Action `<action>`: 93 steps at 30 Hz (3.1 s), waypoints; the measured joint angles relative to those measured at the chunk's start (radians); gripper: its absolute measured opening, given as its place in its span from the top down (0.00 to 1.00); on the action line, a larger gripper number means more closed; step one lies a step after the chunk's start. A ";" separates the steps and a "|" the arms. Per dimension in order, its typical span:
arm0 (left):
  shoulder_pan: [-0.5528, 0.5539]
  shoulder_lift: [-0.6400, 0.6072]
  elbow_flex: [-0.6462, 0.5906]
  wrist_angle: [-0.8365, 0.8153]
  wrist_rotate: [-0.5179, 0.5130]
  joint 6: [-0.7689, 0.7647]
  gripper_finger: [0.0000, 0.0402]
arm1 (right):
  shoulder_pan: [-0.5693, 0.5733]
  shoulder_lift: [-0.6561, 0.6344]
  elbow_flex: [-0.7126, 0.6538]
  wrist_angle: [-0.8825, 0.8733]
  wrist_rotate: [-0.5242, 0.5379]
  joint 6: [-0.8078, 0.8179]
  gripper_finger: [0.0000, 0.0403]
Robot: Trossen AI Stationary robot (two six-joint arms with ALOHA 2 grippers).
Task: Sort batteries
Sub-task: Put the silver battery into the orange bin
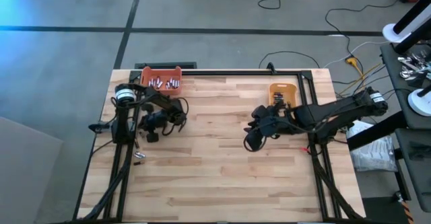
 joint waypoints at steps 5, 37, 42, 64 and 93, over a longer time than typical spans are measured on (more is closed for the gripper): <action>-0.001 -0.027 -0.003 0.016 0.006 0.023 1.00 | 0.021 0.000 -0.008 -0.002 0.000 0.003 0.69; -0.021 -0.447 -0.136 0.100 -0.066 -0.224 1.00 | 0.040 0.000 -0.026 -0.132 0.001 0.061 0.72; -0.022 -0.475 -0.122 0.105 -0.057 -0.225 1.00 | 0.040 0.000 -0.038 -0.133 0.001 0.071 0.74; -0.014 -0.263 -0.124 0.115 -0.109 -0.219 1.00 | 0.040 0.000 -0.057 -0.127 0.001 0.098 0.82; -0.271 -0.216 -0.158 0.145 0.270 -0.087 1.00 | 0.040 0.000 -0.058 -0.127 0.000 0.097 0.83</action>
